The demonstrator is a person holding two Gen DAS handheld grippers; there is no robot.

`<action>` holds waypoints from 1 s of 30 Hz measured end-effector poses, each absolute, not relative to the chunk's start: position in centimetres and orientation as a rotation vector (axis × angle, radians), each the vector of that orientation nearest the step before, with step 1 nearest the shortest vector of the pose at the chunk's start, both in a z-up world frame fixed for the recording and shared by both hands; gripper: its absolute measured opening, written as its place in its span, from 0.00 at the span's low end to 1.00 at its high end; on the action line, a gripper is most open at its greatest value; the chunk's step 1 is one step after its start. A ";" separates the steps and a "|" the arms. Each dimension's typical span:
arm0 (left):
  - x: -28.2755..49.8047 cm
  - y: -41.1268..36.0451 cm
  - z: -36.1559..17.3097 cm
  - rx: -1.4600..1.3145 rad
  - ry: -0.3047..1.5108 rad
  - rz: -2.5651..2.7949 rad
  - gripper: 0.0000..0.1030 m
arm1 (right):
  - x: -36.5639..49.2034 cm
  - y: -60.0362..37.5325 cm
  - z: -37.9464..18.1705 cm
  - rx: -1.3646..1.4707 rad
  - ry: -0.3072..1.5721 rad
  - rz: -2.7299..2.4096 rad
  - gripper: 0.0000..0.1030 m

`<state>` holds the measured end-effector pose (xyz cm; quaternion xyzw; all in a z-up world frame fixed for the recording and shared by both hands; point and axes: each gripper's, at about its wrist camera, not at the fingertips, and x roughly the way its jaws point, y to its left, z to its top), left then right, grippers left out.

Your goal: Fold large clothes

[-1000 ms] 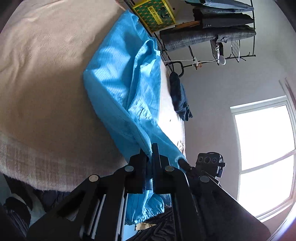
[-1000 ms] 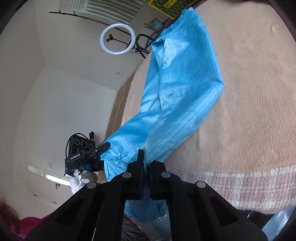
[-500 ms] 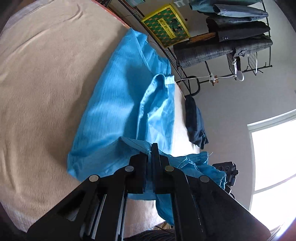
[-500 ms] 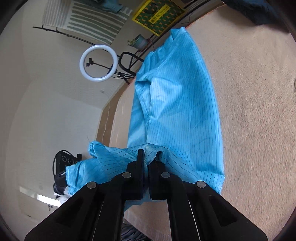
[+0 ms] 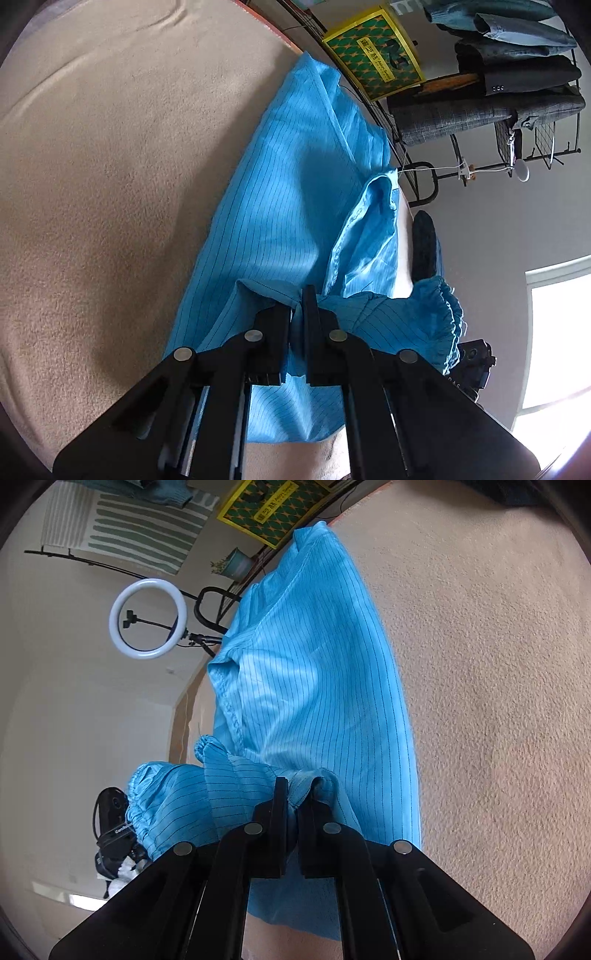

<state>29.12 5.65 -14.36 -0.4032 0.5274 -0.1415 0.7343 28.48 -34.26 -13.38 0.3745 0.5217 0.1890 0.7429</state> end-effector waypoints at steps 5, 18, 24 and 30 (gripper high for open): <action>29.0 6.7 -11.7 -0.831 1.056 -0.284 0.54 | 29.1 -35.1 -12.5 0.842 1.139 0.433 0.26; 27.6 7.0 -9.3 -0.618 0.994 -0.295 0.50 | 26.6 -31.9 -6.8 0.295 0.982 0.400 0.31; 27.7 5.2 -9.8 -0.565 0.992 -0.306 0.48 | 27.6 -29.9 -9.3 0.206 1.047 0.412 0.31; 28.1 2.8 -12.3 -0.483 1.081 -0.342 0.48 | 27.6 -29.1 -11.0 0.094 1.027 0.347 0.31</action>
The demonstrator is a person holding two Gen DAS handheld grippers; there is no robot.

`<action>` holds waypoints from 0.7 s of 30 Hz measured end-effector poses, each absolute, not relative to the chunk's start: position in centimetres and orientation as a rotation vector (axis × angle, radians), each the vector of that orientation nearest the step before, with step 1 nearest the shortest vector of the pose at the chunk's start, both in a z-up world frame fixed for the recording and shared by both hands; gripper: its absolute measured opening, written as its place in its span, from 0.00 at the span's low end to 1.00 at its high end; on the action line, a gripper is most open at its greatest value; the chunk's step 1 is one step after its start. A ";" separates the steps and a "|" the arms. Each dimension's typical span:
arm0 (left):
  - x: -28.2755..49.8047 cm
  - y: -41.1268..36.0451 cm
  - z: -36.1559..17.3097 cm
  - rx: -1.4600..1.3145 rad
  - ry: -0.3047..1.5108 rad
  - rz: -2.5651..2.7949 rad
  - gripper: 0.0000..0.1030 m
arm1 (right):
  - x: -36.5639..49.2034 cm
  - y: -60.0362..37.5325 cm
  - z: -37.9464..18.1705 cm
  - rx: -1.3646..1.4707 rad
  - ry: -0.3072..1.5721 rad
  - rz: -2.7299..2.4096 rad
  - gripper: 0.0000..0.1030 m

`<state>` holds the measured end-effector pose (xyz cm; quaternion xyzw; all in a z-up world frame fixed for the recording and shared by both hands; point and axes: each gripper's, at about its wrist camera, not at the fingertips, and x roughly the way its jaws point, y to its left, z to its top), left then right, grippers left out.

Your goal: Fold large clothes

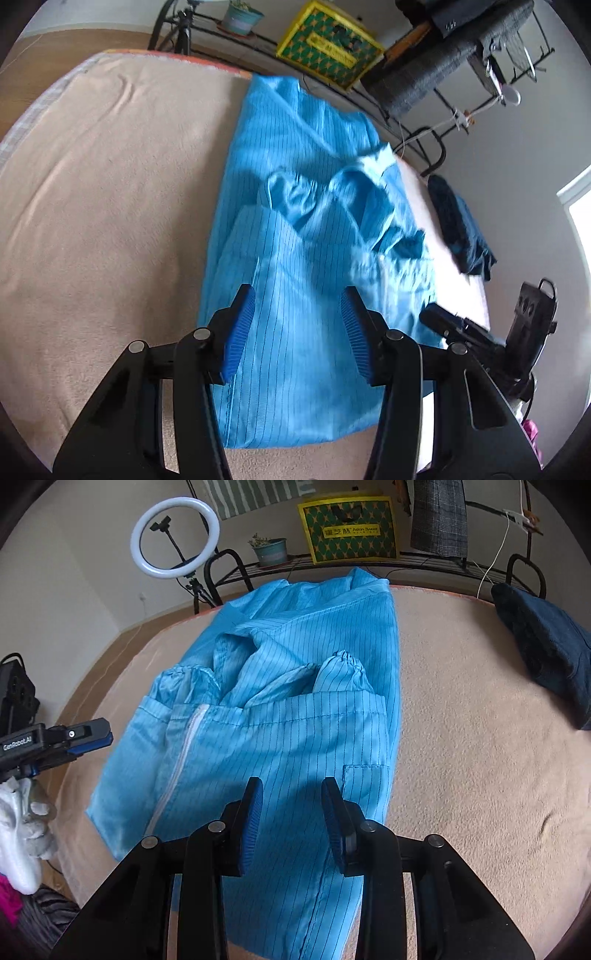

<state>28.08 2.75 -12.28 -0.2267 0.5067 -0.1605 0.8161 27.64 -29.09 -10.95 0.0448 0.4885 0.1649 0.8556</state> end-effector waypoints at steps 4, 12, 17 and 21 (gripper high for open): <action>28.9 2.0 -14.9 -0.451 1.157 -0.316 0.48 | 28.0 -28.7 -12.4 0.037 1.082 0.334 0.31; 29.1 1.8 -14.4 -0.427 1.163 -0.318 0.48 | 28.1 -28.1 -11.9 0.000 1.106 0.361 0.31; 30.7 2.6 -10.2 -0.400 1.038 -0.374 0.48 | 28.6 -29.9 -7.9 0.115 1.014 0.401 0.34; 34.9 3.6 -8.2 -0.352 0.979 -0.386 0.48 | 30.1 -31.5 -5.1 0.129 0.889 0.414 0.57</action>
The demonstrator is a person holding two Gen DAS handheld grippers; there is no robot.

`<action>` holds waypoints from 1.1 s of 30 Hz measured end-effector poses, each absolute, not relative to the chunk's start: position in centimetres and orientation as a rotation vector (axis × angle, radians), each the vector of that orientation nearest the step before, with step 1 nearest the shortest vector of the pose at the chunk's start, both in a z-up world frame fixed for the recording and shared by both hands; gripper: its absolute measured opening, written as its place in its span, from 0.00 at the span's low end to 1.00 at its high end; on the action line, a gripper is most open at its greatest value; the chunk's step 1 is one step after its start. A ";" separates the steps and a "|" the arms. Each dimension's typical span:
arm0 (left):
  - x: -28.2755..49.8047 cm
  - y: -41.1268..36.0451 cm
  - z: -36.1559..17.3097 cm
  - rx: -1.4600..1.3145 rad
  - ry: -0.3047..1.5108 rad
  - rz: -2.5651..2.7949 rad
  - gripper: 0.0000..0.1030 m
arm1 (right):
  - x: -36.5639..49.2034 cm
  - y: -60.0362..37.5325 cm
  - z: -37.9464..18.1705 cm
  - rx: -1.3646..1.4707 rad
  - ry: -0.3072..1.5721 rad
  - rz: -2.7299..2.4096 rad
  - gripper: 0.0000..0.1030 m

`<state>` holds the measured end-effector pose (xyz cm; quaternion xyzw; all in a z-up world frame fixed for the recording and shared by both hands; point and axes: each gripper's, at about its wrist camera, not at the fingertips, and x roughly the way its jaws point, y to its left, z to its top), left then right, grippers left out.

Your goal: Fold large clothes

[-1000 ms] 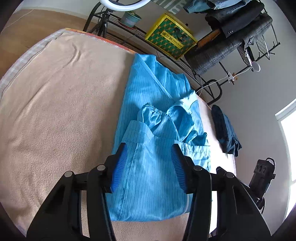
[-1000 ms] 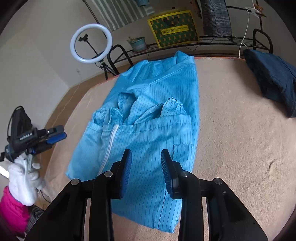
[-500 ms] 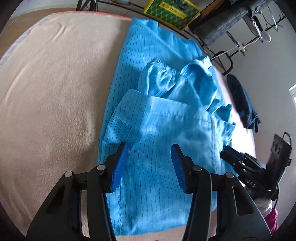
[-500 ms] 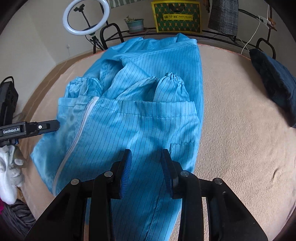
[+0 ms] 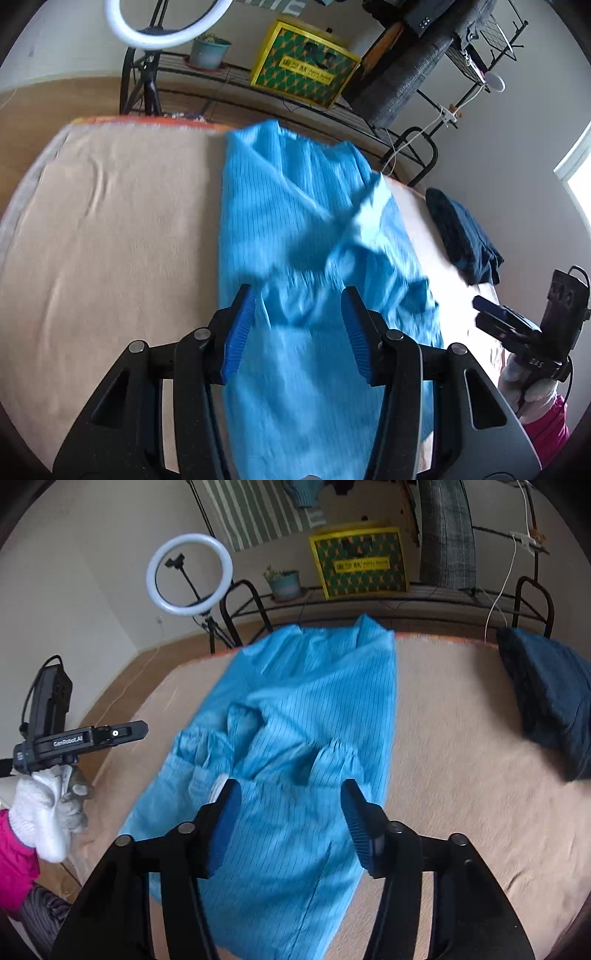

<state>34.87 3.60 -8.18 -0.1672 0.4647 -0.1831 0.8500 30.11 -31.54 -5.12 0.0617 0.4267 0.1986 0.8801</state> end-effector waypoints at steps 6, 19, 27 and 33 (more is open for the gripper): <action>44.3 4.2 -7.4 -0.337 0.979 -0.439 0.48 | 37.2 -33.5 -4.0 0.051 0.864 0.408 0.57; 64.8 0.8 -12.3 -0.483 1.068 -0.441 0.62 | 59.5 -36.9 -9.3 0.273 0.992 0.418 0.57; 70.7 -2.0 -15.9 -0.422 1.200 -0.404 0.62 | 66.0 -35.9 -14.3 0.371 1.070 0.447 0.57; 72.4 -3.7 -18.7 -0.377 1.294 -0.389 0.62 | 68.1 -34.0 -15.6 0.276 1.127 0.477 0.57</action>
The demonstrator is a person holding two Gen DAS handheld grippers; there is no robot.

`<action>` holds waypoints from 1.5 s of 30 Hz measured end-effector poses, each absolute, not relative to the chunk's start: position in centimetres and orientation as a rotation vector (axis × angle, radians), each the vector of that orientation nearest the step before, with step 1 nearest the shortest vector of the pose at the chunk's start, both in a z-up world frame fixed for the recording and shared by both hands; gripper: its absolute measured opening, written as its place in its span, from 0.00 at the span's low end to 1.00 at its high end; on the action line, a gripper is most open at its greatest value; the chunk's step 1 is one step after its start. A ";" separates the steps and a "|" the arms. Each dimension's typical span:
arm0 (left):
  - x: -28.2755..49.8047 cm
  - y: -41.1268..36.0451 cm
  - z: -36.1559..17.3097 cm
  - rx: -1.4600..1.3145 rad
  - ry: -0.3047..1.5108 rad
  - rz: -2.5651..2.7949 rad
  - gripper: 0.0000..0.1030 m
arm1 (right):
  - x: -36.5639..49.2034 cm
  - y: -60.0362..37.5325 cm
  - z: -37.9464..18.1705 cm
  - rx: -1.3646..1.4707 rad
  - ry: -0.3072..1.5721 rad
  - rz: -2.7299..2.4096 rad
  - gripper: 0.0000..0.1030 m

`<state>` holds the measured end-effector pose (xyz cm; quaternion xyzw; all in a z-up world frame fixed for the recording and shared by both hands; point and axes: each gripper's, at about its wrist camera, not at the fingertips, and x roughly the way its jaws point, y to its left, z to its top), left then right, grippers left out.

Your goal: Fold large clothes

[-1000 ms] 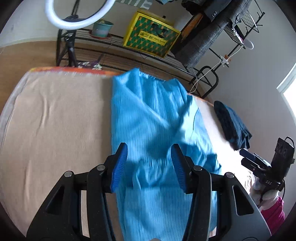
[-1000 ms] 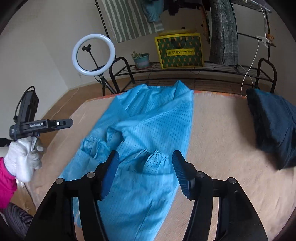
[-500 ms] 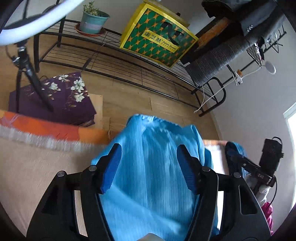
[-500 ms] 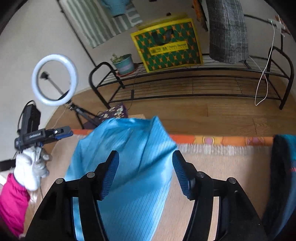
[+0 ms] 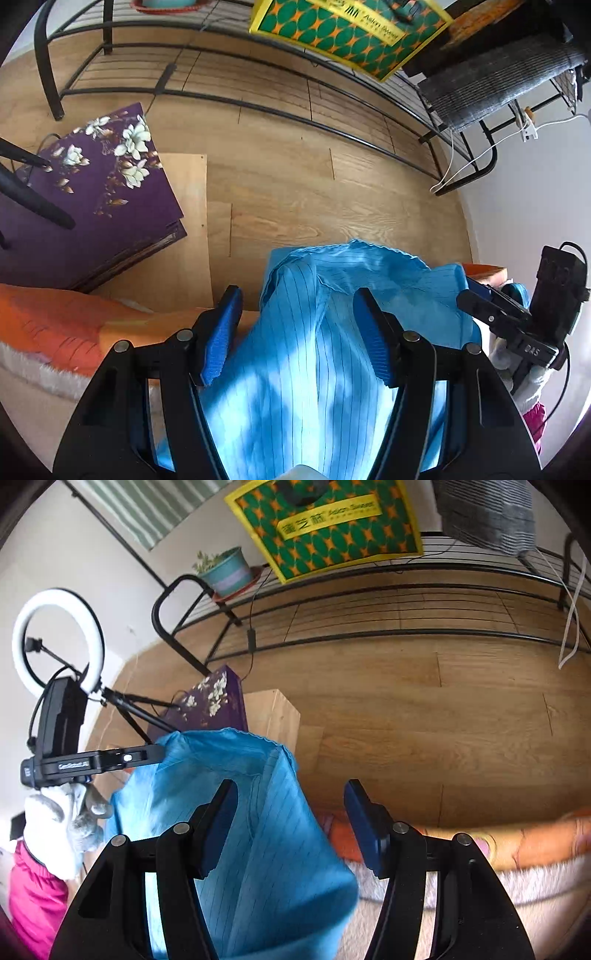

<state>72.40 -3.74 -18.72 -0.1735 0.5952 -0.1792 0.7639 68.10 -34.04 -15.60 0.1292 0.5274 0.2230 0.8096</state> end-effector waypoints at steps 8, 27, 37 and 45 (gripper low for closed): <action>72.5 -4.3 -19.5 -0.367 1.243 -0.400 0.13 | 68.1 -32.1 -15.6 0.197 1.120 0.494 0.07; 62.0 -1.1 -5.4 -0.414 0.917 -0.524 0.00 | 59.1 -30.4 -3.3 0.180 0.855 0.493 0.01; 48.1 0.0 1.9 -0.353 0.844 -0.549 0.00 | 46.7 -29.3 4.4 0.178 0.792 0.527 0.00; 35.6 0.0 2.2 -0.347 0.832 -0.578 0.00 | 35.9 -29.2 5.0 0.186 0.801 0.543 0.00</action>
